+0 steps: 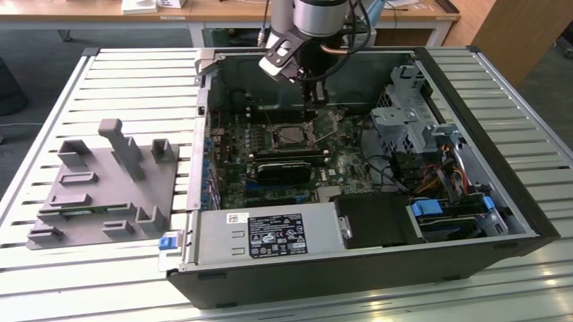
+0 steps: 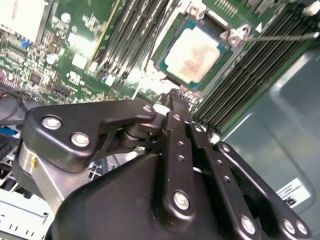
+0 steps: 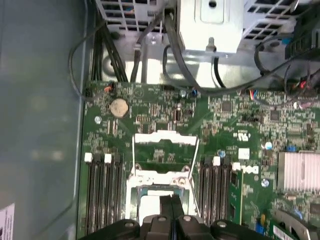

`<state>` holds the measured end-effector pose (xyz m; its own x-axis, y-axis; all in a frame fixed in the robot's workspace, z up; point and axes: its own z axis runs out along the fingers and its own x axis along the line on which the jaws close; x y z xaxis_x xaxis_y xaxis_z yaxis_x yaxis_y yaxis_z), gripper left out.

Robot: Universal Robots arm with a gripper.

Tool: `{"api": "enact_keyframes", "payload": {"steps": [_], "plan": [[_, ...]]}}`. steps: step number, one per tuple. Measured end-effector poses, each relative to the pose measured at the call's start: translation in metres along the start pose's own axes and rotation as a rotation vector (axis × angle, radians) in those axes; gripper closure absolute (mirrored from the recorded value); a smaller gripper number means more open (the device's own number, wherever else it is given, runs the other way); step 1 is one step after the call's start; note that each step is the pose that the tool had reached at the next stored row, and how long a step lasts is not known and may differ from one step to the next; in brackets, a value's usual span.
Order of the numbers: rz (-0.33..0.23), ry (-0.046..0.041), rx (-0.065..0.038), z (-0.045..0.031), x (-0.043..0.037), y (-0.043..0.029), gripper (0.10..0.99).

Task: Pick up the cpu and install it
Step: 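Close the cpu cover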

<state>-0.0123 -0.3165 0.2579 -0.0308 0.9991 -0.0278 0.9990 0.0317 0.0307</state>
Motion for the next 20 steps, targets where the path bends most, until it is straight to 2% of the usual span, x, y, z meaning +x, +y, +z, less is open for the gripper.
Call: {"api": "enact_keyframes", "payload": {"steps": [14, 20], "plan": [[0.000, 0.0001, 0.000, 0.0018, 0.0019, 0.0313, 0.980], [0.000, -0.0002, 0.000, 0.0032, 0.0045, 0.0411, 0.980]]}}
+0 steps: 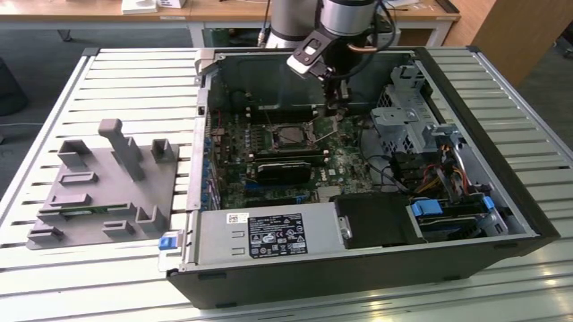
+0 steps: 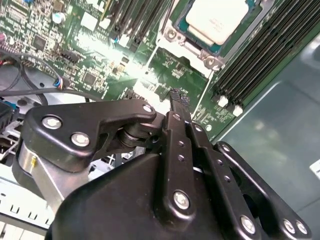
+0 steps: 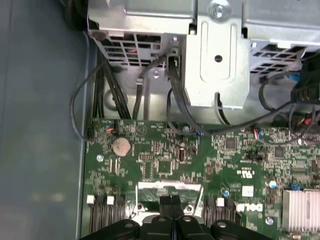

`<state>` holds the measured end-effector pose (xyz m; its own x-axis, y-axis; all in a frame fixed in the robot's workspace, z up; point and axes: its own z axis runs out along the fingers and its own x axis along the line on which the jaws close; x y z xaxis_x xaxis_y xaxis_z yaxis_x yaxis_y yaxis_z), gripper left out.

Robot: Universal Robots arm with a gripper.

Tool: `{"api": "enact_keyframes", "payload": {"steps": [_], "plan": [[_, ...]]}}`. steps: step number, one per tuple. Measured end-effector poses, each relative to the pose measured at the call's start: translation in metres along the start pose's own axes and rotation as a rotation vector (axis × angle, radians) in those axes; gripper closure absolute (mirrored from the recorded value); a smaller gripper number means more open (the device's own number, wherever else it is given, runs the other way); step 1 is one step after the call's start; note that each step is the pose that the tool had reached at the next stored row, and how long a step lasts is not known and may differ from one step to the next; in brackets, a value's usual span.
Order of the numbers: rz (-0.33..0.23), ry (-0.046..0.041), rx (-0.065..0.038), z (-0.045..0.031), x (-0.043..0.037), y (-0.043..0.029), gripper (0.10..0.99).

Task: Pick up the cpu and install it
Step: 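Close the cpu cover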

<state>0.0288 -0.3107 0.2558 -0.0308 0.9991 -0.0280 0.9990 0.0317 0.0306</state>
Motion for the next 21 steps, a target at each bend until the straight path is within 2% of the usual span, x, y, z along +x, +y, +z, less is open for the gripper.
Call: {"api": "enact_keyframes", "payload": {"steps": [21], "plan": [[0.001, -0.0025, 0.000, 0.0062, 0.0020, 0.0159, 0.980]]}}
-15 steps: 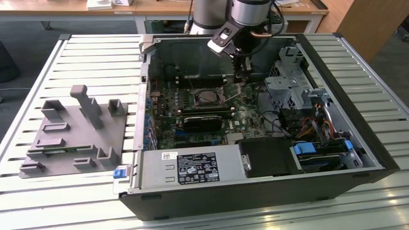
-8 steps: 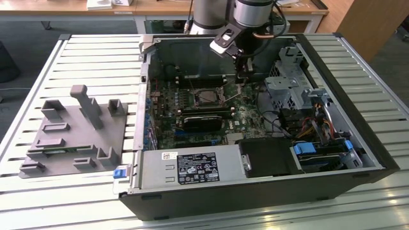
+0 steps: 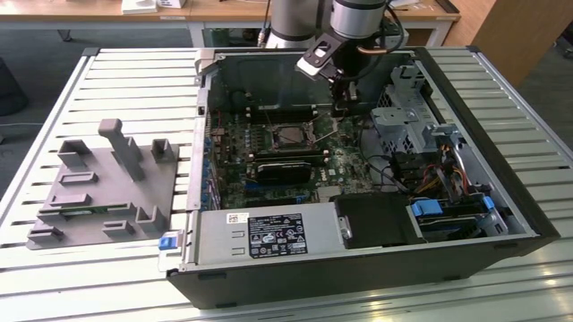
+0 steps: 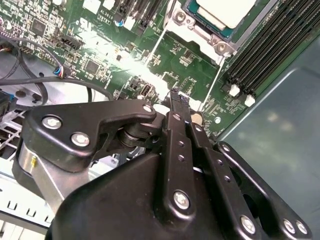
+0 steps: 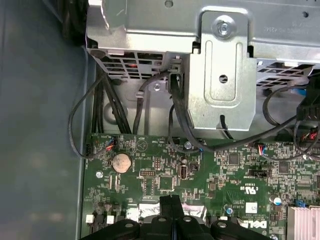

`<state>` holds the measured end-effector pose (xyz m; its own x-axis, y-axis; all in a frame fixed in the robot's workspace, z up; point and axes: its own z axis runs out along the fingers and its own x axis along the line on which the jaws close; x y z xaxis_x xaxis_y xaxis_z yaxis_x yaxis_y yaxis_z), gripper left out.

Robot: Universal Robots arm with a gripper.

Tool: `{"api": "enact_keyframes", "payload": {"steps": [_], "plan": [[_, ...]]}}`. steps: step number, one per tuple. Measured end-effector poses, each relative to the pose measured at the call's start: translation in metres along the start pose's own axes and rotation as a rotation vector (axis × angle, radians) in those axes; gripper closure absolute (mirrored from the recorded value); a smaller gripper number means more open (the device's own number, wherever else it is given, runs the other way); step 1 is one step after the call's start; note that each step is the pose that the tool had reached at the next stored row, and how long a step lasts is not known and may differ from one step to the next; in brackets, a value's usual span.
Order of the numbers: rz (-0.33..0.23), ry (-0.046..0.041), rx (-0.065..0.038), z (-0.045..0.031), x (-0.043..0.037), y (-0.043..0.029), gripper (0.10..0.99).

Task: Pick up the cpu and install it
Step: 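Close the cpu cover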

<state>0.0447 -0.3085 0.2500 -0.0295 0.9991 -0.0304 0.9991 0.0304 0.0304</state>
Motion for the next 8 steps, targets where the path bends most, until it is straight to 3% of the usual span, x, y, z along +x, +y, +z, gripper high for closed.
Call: {"api": "enact_keyframes", "payload": {"steps": [8], "plan": [[0.000, 0.0000, 0.000, 0.0010, 0.0016, 0.0059, 0.980]]}}
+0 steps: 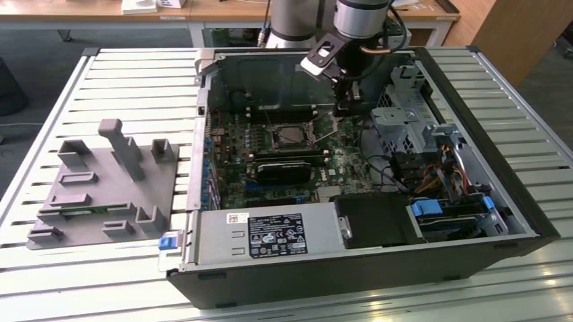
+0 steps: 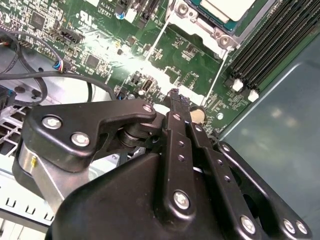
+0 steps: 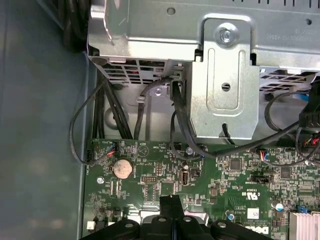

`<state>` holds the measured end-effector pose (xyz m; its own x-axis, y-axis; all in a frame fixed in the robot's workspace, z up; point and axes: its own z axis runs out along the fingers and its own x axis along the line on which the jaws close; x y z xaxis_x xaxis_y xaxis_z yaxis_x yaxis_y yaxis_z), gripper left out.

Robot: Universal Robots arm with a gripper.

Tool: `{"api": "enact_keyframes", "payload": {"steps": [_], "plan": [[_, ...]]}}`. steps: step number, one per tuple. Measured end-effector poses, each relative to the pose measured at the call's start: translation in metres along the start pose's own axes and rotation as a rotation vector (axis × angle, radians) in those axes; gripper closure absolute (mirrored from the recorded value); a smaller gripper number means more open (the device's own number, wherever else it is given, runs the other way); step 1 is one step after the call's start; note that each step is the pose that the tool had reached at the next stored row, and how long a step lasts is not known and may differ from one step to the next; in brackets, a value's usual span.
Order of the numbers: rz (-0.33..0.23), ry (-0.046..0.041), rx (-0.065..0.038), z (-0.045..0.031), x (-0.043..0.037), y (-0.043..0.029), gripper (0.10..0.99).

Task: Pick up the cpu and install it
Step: 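Close the cpu cover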

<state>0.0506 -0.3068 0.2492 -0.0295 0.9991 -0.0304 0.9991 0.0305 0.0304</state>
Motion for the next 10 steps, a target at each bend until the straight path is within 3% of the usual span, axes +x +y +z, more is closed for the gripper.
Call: {"api": "enact_keyframes", "payload": {"steps": [10], "plan": [[0.000, -0.0008, 0.000, 0.0009, 0.0009, 0.0075, 0.980]]}}
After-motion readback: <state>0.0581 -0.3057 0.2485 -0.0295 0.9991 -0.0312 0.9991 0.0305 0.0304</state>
